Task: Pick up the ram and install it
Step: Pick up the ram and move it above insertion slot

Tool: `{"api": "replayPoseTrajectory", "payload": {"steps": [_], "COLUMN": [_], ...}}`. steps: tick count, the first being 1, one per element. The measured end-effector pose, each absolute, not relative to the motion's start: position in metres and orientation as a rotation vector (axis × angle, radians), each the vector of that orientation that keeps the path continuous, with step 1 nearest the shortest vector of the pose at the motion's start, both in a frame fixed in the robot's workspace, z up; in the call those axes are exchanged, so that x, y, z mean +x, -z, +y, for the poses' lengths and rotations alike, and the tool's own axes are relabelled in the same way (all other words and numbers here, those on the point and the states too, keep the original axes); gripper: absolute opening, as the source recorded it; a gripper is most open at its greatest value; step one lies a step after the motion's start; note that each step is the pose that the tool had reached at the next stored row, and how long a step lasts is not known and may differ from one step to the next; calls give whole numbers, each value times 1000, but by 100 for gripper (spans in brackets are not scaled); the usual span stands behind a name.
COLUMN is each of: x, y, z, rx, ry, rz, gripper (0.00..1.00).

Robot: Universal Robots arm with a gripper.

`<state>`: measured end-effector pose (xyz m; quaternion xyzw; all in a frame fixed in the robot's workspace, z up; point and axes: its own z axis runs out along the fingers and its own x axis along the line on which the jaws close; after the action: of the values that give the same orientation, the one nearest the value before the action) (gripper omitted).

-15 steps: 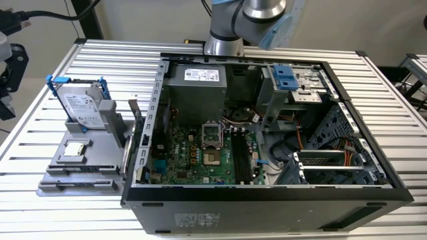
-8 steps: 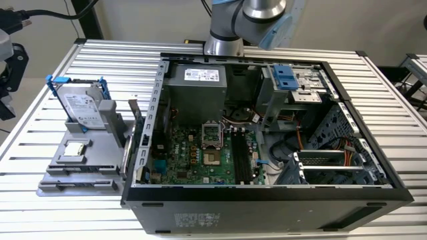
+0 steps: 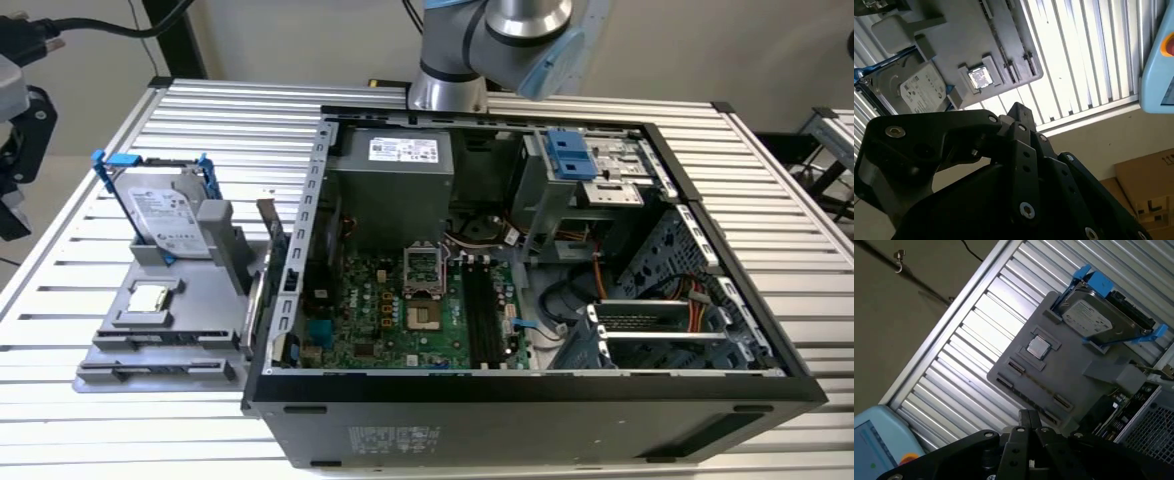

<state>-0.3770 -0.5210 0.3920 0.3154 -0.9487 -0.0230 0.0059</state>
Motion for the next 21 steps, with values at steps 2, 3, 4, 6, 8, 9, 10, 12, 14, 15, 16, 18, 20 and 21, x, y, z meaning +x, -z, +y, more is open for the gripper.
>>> {"api": "replayPoseTrajectory", "payload": {"steps": [2, 3, 4, 6, 8, 9, 10, 12, 14, 15, 16, 18, 20, 21], "x": [-377, -377, -377, -377, -377, -377, -377, -377, -377, -377, -377, -377, -377, -377], "y": [-392, -392, -392, -392, -392, -392, -392, -392, -392, -392, -392, -392, -392, -392], "z": [-521, -521, -521, -521, -521, -521, -521, -521, -521, -521, -521, -521, -521, -521], "rx": [997, 1005, 1015, 1040, 1071, 1088, 1110, 1154, 1204, 1230, 1257, 1308, 1353, 1374], "ry": [72, 72, 72, 71, 71, 71, 71, 70, 70, 70, 69, 67, 63, 59], "rz": [-2966, -2963, -2959, -2950, -2939, -2932, -2923, -2906, -2884, -2873, -2862, -2840, -2824, -2819], "gripper": [0, 0, 0, 0, 0, 0, 0, 0, 0, 0, 0, 0, 0, 0]}}
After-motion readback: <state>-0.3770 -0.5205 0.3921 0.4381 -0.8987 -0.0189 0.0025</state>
